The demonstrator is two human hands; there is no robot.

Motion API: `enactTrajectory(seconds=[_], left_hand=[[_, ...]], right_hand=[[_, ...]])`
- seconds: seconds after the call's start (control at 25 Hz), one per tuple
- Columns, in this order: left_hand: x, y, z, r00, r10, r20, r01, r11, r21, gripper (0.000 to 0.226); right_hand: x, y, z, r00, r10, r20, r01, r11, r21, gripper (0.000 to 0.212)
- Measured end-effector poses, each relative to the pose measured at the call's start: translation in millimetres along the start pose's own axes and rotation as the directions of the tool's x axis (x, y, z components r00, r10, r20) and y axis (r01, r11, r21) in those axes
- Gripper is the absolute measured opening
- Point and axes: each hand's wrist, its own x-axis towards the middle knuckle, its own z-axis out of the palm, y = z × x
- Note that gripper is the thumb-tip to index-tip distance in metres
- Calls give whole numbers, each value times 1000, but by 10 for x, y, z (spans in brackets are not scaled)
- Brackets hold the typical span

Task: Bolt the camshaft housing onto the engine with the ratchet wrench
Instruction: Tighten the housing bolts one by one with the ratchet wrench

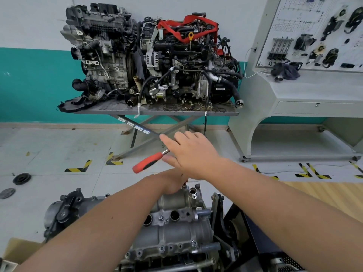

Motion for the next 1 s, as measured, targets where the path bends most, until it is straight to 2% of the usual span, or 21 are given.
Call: enactTrajectory(seconds=[0.08, 0.12, 0.2, 0.24, 0.28, 0.32, 0.4, 0.44, 0.52, 0.56, 0.6, 0.64, 0.72, 0.76, 0.8, 0.88, 0.92, 0.96, 1.0], left_hand=[[-1, 15, -15, 1000, 5, 10, -5, 1000, 4, 50], [2, 17, -6, 1000, 7, 13, -7, 1000, 23, 50], [20, 15, 7, 1000, 22, -1, -22, 998, 64, 46], [23, 15, 16, 1000, 21, -10, -20, 997, 81, 44], [34, 3, 27, 1000, 23, -19, -21, 996, 91, 41], [42, -10, 34, 999, 26, -27, -23, 994, 108, 40], [48, -20, 49, 999, 29, -43, -23, 990, 139, 38], [48, -11, 51, 999, 35, -41, -29, 989, 145, 37], [53, -8, 49, 999, 29, -31, -24, 989, 147, 35], [56, -16, 51, 999, 19, -29, -14, 989, 148, 34], [74, -44, 57, 999, 16, -33, -11, 989, 148, 34], [84, -54, 54, 999, 19, -37, -13, 989, 147, 35], [95, -18, 60, 1000, 22, -21, -19, 988, 154, 38], [100, -12, 55, 1000, 23, -16, -20, 989, 150, 39], [91, -12, 32, 1000, 23, -16, -21, 991, 132, 38], [8, -54, -37, 1000, 14, 8, -15, 993, 117, 35], [22, -34, -70, 1000, 6, 22, -8, 994, 110, 36], [38, 23, -64, 1000, -18, -16, 20, 991, 131, 36], [133, 124, -29, 982, -104, -156, 141, 958, 251, 31]], right_hand=[[62, 37, -65, 997, -1, 75, -1, 1000, 22, 55], [110, 34, -115, 994, 33, 106, -43, 995, 91, 46], [223, 14, -174, 956, 144, 254, -217, 933, 288, 36], [263, 9, -192, 929, 191, 319, -312, 865, 393, 37], [289, 8, -211, 893, 242, 380, -422, 745, 517, 38], [298, 13, -223, 845, 295, 446, -532, 551, 643, 36], [282, 6, -225, 725, 357, 588, -633, 11, 774, 21], [261, 6, -220, 681, 344, 647, -603, -239, 761, 16], [218, -11, -172, 646, 312, 697, -399, -640, 656, 12], [208, -23, -124, 636, 322, 701, -245, -777, 580, 7], [191, -40, -68, 619, 348, 704, -98, -855, 509, 4], [169, -59, -7, 592, 383, 709, 25, -888, 459, 8], [94, -91, 110, 554, 482, 678, 150, -860, 489, 16], [48, -112, 181, 556, 560, 614, 135, -790, 599, 17], [-3, -146, 247, 588, 628, 510, 74, -670, 739, 17], [-106, -238, 327, 686, 682, 254, -55, -299, 953, 20], [-149, -257, 365, 712, 697, 83, -53, -64, 997, 24], [-174, -247, 415, 708, 692, -142, -11, 211, 977, 29], [-172, -221, 455, 706, 600, -377, 32, 505, 863, 30]])
